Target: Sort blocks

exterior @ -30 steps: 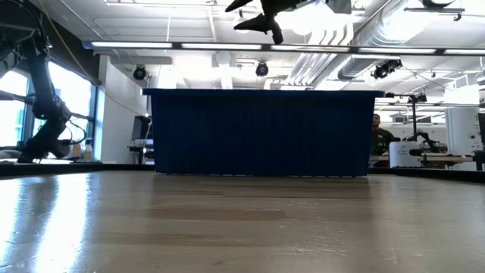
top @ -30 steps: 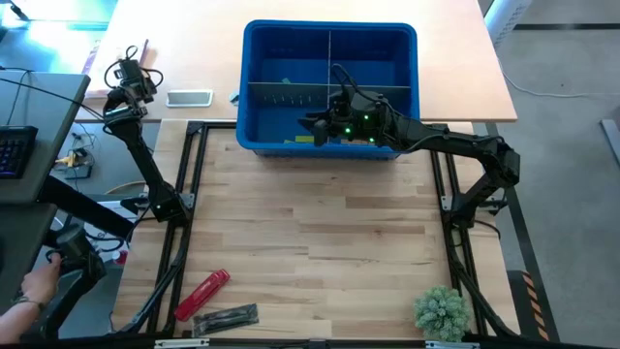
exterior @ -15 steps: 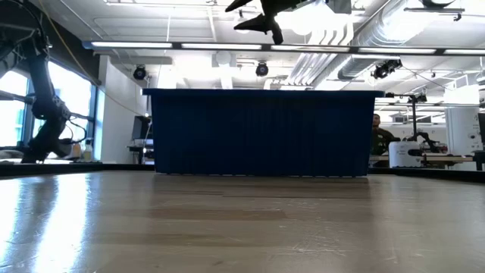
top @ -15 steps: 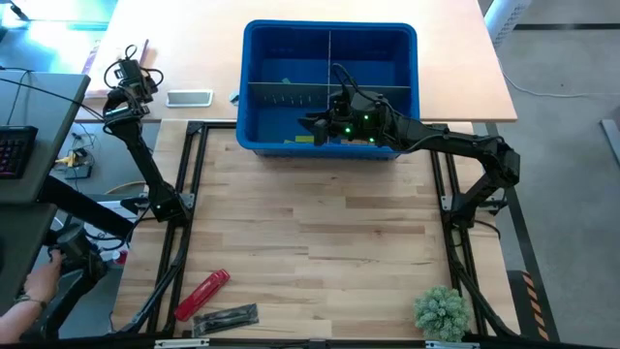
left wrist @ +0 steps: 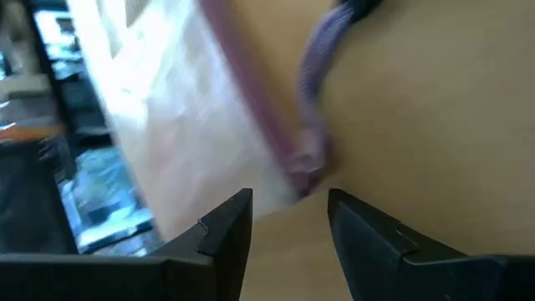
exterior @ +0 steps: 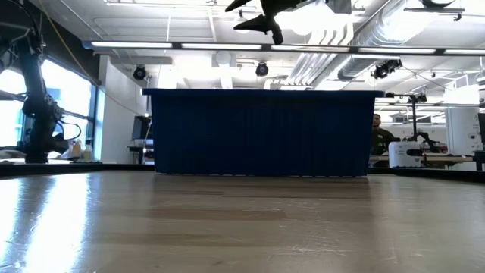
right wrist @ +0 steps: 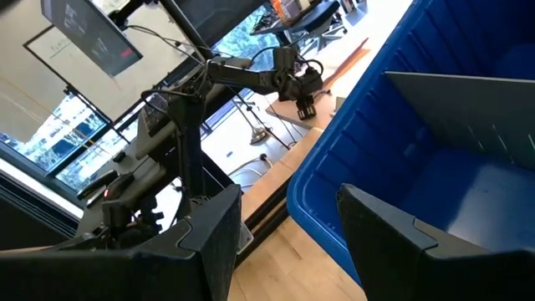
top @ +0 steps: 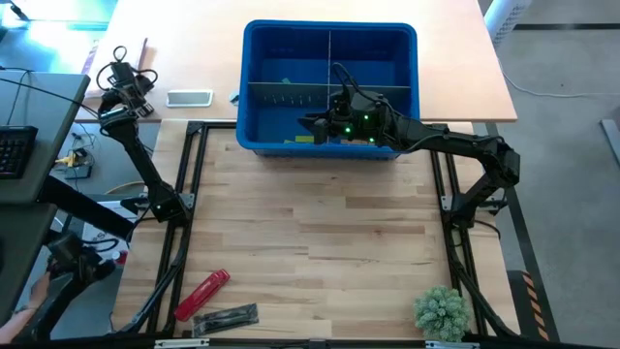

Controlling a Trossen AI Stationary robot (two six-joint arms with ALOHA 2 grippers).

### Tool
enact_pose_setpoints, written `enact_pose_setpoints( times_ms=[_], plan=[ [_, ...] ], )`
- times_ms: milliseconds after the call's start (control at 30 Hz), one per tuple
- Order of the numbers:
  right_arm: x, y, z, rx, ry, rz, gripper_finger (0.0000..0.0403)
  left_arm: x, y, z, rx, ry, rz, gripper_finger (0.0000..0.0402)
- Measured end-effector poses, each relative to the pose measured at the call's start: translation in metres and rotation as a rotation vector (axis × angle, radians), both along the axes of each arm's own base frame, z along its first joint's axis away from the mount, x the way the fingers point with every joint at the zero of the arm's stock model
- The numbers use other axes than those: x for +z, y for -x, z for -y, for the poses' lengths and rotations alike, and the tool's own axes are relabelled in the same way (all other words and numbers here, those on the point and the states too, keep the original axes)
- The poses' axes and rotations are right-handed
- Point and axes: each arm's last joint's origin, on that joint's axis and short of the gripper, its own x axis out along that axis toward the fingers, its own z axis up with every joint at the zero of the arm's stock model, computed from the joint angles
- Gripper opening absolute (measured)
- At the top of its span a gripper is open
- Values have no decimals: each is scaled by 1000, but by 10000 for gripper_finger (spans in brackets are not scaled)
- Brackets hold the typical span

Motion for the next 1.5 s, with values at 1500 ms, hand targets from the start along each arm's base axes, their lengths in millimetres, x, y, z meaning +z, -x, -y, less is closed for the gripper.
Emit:
enact_pose_setpoints(
  times_ms=[1500],
  plan=[
    [0,0,0,-14,-67,25,185,-7,-3,2,-25,-65,216,126]
  ],
)
